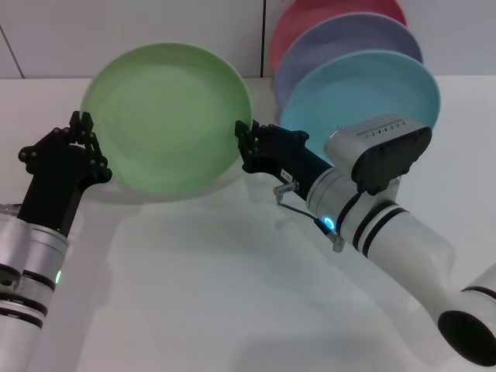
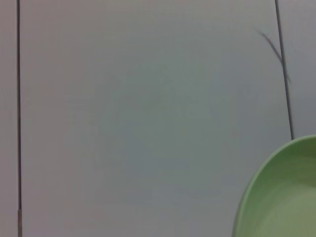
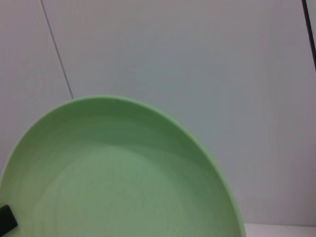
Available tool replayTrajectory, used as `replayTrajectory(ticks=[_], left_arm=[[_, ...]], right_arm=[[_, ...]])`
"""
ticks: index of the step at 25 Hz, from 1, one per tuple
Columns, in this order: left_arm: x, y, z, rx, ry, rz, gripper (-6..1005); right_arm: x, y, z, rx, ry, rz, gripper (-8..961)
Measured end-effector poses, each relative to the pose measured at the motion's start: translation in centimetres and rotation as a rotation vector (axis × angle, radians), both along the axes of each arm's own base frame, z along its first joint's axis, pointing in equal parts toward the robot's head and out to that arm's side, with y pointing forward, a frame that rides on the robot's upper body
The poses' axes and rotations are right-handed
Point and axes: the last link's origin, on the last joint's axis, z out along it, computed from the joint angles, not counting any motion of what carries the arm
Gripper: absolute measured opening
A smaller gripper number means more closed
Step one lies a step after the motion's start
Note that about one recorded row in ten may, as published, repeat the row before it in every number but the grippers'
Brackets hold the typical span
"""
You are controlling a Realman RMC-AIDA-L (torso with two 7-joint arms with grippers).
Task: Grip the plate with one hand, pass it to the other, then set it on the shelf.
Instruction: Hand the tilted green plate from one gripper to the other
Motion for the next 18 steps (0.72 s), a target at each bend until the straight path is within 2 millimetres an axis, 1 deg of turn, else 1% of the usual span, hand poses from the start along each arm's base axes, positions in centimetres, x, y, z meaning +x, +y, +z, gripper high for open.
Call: replayTrajectory(ticks=[5, 18], left_arm=[[-0.06, 0.03, -0.03, -0.003, 0.003, 0.002, 34], [-0.21, 0.1, -0.05, -0.006, 0.004, 0.012, 34]], right_arm=[[-0.01, -0.02, -0.04, -0.002, 0.001, -0.002, 123], [-0.38, 0.0, -0.12, 0.011, -0.008, -0.003, 116]])
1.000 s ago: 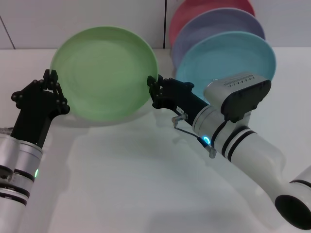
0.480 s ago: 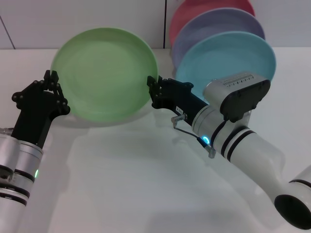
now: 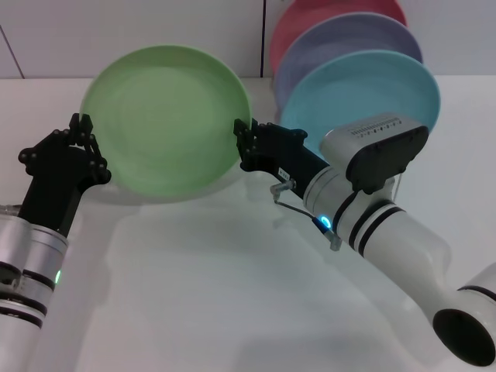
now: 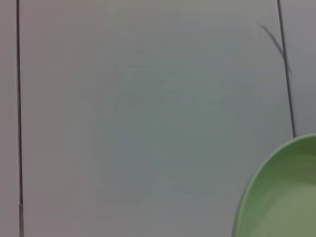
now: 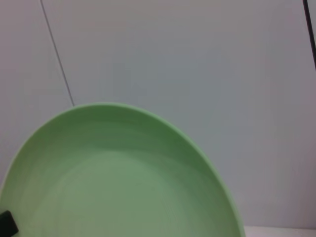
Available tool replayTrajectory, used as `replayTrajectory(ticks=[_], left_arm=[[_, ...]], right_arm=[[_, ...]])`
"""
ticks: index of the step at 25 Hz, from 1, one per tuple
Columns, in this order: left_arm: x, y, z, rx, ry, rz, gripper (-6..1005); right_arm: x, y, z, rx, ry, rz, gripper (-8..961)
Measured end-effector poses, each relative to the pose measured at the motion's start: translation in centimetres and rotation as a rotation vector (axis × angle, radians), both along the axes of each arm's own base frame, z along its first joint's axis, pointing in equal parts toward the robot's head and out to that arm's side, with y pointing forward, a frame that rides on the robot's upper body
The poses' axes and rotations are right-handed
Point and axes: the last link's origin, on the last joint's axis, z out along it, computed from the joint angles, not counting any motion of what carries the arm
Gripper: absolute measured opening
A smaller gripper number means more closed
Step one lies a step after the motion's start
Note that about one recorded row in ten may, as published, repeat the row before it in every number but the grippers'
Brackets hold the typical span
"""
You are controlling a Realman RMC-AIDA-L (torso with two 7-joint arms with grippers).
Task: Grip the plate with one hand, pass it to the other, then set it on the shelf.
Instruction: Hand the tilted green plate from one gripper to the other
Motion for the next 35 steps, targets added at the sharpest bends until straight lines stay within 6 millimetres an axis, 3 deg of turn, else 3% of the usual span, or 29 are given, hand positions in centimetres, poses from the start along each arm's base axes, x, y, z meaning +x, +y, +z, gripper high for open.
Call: replayTrajectory(ticks=[35], left_arm=[[0.1, 0.29, 0.01, 0.001, -0.003, 0.005, 33]], right_arm=[[0.0, 0.34, 0.16, 0.008, 0.003, -0.014, 59]])
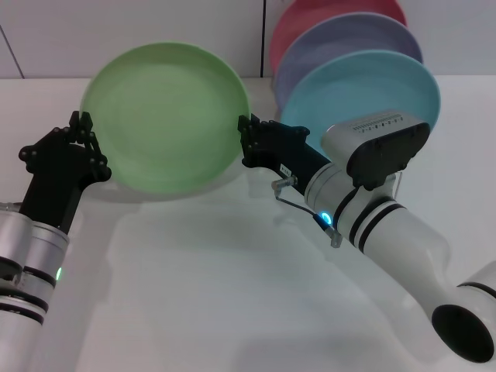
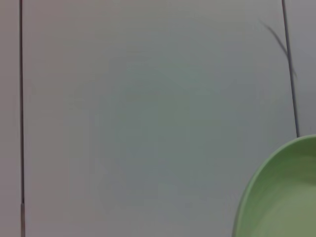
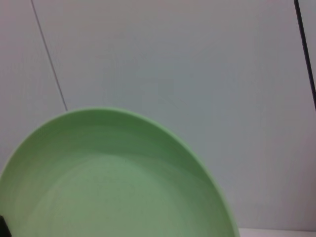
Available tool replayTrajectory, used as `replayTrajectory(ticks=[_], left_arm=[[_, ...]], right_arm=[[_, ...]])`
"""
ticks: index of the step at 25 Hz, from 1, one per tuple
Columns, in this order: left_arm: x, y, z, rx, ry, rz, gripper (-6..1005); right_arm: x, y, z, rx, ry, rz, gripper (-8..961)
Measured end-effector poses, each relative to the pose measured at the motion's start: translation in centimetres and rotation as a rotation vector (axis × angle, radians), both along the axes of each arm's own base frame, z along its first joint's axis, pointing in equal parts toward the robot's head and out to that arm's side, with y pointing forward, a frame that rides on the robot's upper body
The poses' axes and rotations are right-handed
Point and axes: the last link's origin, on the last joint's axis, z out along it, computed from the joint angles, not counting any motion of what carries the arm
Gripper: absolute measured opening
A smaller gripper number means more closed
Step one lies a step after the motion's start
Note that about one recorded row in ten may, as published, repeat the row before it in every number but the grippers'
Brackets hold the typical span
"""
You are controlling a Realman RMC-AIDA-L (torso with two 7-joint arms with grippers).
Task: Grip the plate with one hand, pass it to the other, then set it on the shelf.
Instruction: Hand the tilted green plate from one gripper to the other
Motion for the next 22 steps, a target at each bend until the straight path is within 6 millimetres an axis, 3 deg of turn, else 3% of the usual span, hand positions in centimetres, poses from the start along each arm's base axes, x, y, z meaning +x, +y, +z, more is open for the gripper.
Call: replayTrajectory(ticks=[22], left_arm=[[0.1, 0.31, -0.09, -0.007, 0.003, 0.001, 34]], right_arm=[[-0.23, 0.34, -0.01, 0.012, -0.026, -0.006, 32]])
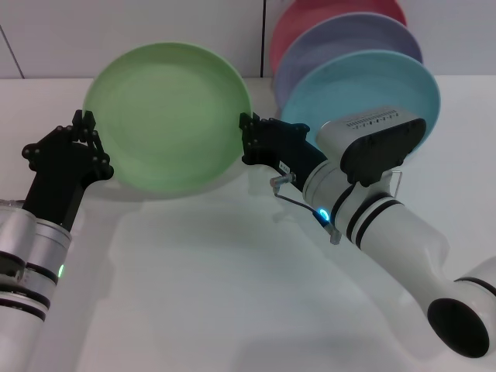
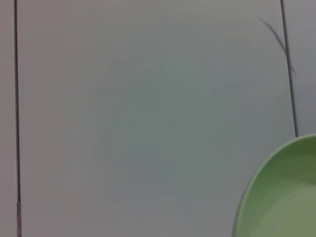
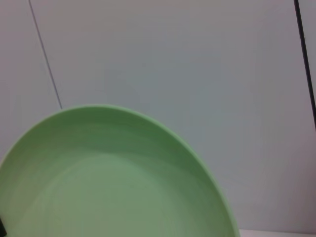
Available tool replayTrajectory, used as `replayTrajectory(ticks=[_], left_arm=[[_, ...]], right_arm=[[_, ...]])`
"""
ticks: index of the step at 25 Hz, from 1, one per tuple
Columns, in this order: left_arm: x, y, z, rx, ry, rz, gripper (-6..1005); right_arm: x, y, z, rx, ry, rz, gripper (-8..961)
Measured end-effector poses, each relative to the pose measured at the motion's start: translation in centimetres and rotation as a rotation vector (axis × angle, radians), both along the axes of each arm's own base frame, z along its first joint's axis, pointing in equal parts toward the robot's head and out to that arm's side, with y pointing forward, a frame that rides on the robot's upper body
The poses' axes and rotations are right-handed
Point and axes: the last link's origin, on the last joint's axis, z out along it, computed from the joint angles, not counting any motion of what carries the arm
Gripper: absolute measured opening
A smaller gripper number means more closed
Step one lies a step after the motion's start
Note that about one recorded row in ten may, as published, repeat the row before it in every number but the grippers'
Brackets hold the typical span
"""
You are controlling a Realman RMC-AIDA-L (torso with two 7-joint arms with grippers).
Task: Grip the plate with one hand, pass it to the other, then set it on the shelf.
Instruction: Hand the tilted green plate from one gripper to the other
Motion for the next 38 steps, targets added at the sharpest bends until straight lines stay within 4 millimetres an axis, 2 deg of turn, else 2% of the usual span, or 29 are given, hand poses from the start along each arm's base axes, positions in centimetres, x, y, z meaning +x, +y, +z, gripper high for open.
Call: replayTrajectory(ticks=[23, 25, 31, 38], left_arm=[[-0.3, -0.2, 0.2, 0.005, -0.004, 0.003, 35], [-0.5, -0.2, 0.4, 0.01, -0.002, 0.006, 205], [-0.9, -0.8, 1.2, 0.053, -0.015, -0.001, 328], [-0.7, -3.1, 3.7, 0.184, -0.157, -0.094, 493]], right_arm=[[0.1, -0.1, 0.1, 0.008, 0.008, -0.005, 21], [0.1, 0.0, 0.1, 0.01, 0.009, -0.006, 21], [0.1, 0.0, 0.2, 0.012, 0.008, -0.006, 20], [0.3, 0.2, 0.3, 0.016, 0.003, -0.008, 20]])
